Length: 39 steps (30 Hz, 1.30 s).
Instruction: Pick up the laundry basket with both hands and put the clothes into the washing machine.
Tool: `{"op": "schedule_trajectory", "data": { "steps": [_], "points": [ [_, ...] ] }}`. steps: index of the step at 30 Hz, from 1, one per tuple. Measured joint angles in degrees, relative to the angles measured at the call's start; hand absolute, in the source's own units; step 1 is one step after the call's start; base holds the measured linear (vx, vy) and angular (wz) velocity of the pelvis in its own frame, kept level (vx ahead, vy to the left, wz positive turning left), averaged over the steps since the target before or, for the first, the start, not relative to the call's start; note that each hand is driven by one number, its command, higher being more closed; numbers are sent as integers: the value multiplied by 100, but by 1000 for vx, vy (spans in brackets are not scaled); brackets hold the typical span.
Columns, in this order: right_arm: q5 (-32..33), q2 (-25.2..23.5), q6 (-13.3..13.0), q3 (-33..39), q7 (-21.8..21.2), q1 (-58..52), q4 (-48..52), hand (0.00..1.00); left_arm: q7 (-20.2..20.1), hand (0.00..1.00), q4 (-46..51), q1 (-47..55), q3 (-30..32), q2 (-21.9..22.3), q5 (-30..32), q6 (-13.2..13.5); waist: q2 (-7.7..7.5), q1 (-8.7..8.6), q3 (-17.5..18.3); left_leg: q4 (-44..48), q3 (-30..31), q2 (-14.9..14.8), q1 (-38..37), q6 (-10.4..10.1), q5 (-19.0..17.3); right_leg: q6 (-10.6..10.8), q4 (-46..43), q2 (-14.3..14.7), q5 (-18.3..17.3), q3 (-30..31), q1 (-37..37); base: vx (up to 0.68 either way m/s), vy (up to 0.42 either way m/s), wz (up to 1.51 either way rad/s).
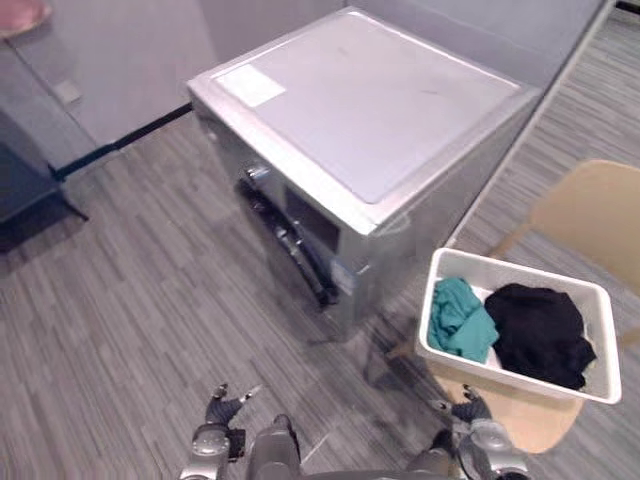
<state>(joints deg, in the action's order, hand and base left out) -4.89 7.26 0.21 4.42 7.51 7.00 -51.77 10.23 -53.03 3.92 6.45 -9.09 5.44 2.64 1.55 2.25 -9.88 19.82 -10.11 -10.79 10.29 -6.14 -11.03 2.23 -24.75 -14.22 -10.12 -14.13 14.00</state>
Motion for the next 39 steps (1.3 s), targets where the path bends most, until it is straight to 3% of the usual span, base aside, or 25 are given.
{"op": "schedule_trajectory", "data": {
  "steps": [2,3,5,7,9,10,14,16,19,22,28,39],
  "points": [
    [4,-25,-1,-97,7,-17,152,0,-4,0,6,-105,-25,22,-17,12,6,-129,-65,-159,342,124,5,-52,131,308,244,430,-125,753,-136,12,-41,66],
    [9,-36,-1,-180,8,-18,201,0,-2,0,9,-177,-25,80,-17,13,-3,-187,-106,-274,438,196,-4,-75,243,320,201,435,-123,794,-169,28,-67,75],
    [32,-126,4,-593,-7,-119,599,0,25,0,75,-266,-20,234,-17,24,-19,-137,-182,-495,684,290,13,-133,408,387,-135,396,-313,792,-23,32,-153,55],
    [37,-244,-17,-981,-23,-135,873,0,40,0,86,-258,1,373,-20,40,-6,-116,-188,-756,901,307,-14,-134,653,361,-136,341,-381,458,-132,30,-161,70],
    [48,-365,-57,-1217,-31,-57,1064,0,84,0,182,-217,42,472,-30,42,1,-54,-194,-919,1027,301,1,-126,812,345,-77,341,-392,234,-210,28,-111,64],
    [89,-448,-141,-1493,-43,80,1246,0,108,0,307,-149,79,586,-36,46,11,83,-199,-1026,1086,295,37,-124,932,330,-25,337,-400,67,-251,23,-76,49],
    [108,-678,-275,-2033,-43,577,1574,0,122,0,486,42,111,727,-86,47,48,346,-264,-1073,1184,334,222,-104,1040,324,-43,246,-441,-266,-270,3,-15,47],
    [153,-750,-308,-2129,-14,929,1802,0,152,0,649,46,158,754,-90,51,50,361,-395,-1074,1322,475,396,-42,1187,345,-118,84,-492,-482,-240,-51,37,69],
    [197,-743,-377,-2101,35,1220,2162,0,257,0,781,42,287,789,-137,60,47,598,-509,-1080,1328,539,558,-43,1187,353,-296,-23,-551,-579,-68,-65,30,29],
    [212,-678,-377,-1894,236,1496,2346,0,270,0,880,35,302,767,-151,116,29,632,-671,-1081,1348,605,739,-11,1259,375,-473,-168,-577,-638,125,-90,9,22],
    [210,-272,-358,-843,1003,1974,3099,0,438,0,1017,-115,303,729,-368,132,-68,621,-993,-1228,1473,771,1147,43,1502,387,-707,-381,-570,-766,559,-71,0,19],
    [-31,-472,-424,-731,1368,1092,4295,0,490,0,1074,-252,-34,859,-362,143,-82,571,-1000,-1507,1428,748,1100,-29,1635,403,-572,-355,-536,-749,590,24,-51,1]
  ]
}}
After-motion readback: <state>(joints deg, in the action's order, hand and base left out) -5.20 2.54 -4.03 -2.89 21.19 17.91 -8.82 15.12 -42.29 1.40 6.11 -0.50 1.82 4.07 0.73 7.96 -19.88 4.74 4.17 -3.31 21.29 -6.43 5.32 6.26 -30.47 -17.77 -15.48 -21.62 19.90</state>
